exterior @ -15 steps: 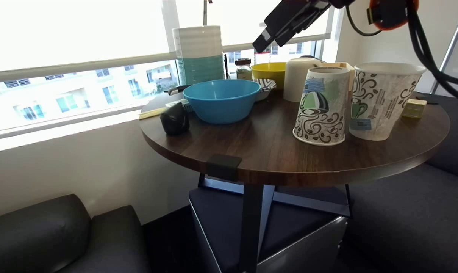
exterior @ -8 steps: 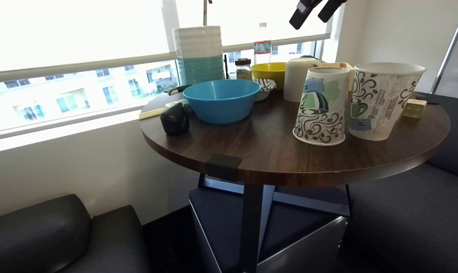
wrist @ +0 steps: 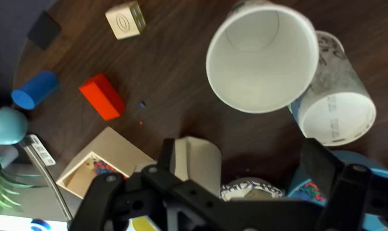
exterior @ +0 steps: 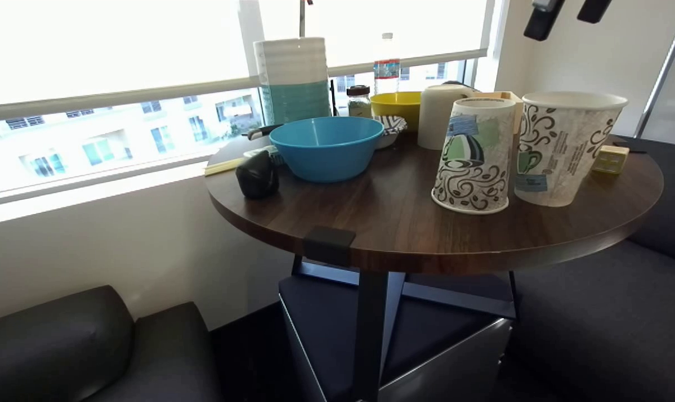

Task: Turn the paper cup on the left upside down, pick up the paper cup on the right and put it on the paper cup to the left

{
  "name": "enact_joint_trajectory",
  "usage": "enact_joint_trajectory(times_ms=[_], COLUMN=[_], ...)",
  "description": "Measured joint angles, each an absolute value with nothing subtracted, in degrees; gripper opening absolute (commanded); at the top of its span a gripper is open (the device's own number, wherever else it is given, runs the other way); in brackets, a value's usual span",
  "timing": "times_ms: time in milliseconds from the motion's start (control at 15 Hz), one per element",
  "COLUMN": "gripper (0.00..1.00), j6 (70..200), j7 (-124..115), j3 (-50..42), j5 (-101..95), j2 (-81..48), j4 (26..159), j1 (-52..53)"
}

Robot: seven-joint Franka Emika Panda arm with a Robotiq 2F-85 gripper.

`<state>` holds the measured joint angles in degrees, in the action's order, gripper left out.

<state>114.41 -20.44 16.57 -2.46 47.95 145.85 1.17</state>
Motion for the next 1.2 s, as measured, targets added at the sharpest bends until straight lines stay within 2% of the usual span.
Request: enact_joint_trajectory(times_ms=[200, 467, 600, 1200], gripper=[1.0, 1.0, 0.72, 0.09], j6=[108.0, 106.4, 106.4, 108.3], j7=[-20.6, -20.6, -20.6, -20.6], j3=[15.2, 14.1, 13.7, 11.3], j5=[-1.9, 0.7, 1.9, 4.5], j2=[48.2, 47.2, 46.4, 44.4], j4=[145.6, 147.3, 148.7, 151.6], j1=[1.7, 2.4, 2.6, 2.6])
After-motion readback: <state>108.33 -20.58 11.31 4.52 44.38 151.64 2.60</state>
